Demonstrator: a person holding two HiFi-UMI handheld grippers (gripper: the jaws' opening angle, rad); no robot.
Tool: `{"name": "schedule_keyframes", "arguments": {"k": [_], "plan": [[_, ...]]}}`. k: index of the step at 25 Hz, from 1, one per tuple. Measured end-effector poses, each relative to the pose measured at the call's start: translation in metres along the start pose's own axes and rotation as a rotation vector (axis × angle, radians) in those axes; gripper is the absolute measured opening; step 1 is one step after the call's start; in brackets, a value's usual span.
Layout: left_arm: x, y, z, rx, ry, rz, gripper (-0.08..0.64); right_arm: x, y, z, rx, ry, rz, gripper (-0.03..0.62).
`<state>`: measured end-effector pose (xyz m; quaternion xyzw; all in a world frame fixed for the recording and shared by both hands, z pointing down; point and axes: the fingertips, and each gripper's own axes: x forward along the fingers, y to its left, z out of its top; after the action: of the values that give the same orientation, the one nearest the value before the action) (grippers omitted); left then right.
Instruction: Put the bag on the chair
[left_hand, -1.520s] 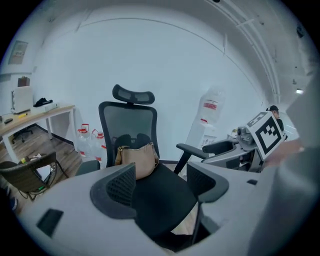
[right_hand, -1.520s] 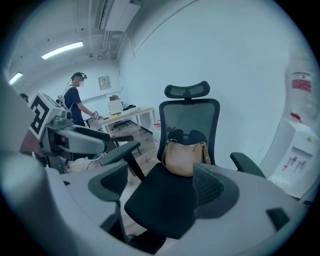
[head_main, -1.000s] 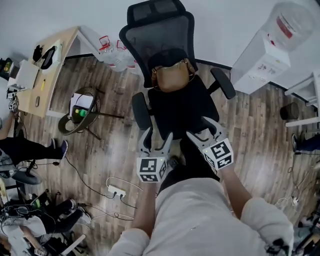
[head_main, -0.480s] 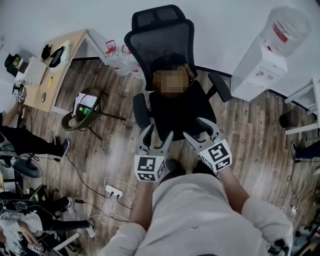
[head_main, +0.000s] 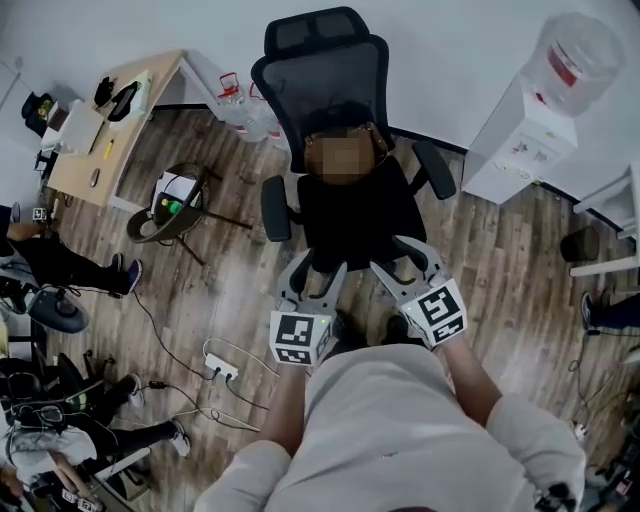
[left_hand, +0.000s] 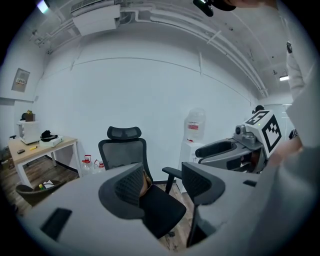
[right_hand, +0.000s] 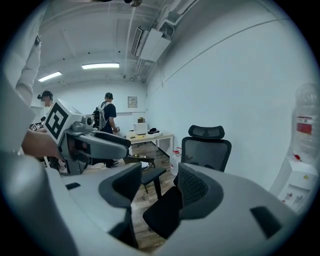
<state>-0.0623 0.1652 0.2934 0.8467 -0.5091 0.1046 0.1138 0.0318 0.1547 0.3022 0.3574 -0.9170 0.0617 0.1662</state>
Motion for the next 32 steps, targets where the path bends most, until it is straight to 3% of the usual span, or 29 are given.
{"name": "schedule_keyframes", "arguments": {"k": [16,26,32], "plan": [[-0.005,-0.091,-0.003,0.036,0.029,0.024,0.053,-0.068,-0.008,-0.02,0.011,-0.025,0.109,0.067],[-0.009,-0.131,-0.013,0.037,0.032,0.025,0.016,-0.1,-0.011,-0.03,-0.007,-0.036,0.123,0.006],[-0.014,-0.139,-0.01,0.037,0.018,0.024,0.006,-0.112,-0.009,-0.031,-0.024,-0.024,0.126,0.005]]}}
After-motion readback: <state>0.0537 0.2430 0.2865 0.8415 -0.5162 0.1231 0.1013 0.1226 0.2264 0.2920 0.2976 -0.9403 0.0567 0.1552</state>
